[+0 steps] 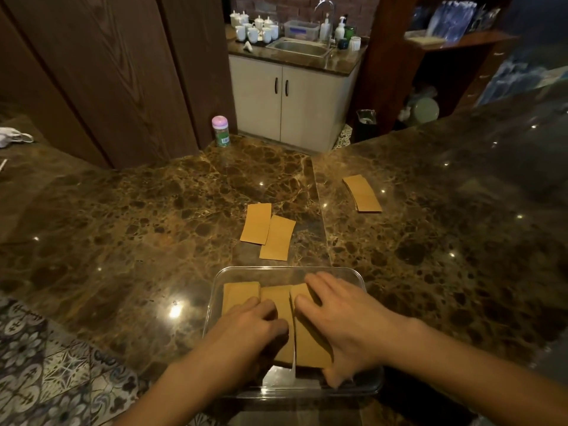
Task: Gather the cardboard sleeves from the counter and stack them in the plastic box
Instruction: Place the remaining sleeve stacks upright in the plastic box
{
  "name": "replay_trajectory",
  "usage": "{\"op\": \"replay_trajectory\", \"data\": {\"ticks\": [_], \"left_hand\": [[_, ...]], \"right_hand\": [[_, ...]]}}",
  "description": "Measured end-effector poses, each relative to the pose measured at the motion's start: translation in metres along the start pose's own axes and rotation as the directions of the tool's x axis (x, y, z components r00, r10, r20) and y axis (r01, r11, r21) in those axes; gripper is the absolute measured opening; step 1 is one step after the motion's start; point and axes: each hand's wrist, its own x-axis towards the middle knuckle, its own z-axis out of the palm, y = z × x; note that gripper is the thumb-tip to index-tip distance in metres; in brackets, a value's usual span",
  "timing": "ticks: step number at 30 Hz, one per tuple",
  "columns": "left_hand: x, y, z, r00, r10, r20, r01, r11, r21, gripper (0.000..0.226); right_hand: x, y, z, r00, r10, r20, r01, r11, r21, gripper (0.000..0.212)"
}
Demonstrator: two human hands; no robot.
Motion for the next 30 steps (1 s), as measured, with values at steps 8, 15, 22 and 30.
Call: {"op": "replay_trajectory", "data": {"ticks": [8, 15, 22, 30], "left_hand": [[-0.002, -0.011, 0.004, 0.998, 0.005, 0.066, -0.006, 1.000, 0.020, 0.062], [-0.005, -0.007, 0.009, 1.000, -0.013, 0.026, 0.012, 0.999, 0.037, 0.061], [-0.003, -0.007, 0.015, 0.999, -0.041, 0.012, 0.040, 0.998, 0.048, 0.059], [-0.005, -0.004, 0.013, 0.999, -0.043, 0.015, 0.043, 0.998, 0.046, 0.061]], "right_hand": [[0.018, 0.004, 0.021, 0.994, 0.071, 0.078, -0.073, 0.997, 0.033, 0.112], [0.020, 0.003, 0.030, 0.989, 0.106, 0.106, -0.110, 0.993, 0.033, 0.116], [0.021, -0.007, 0.030, 0.972, 0.175, 0.157, -0.188, 0.979, 0.075, 0.105], [0.016, -0.010, 0.033, 0.980, 0.184, 0.070, -0.195, 0.960, 0.203, 0.081]]}}
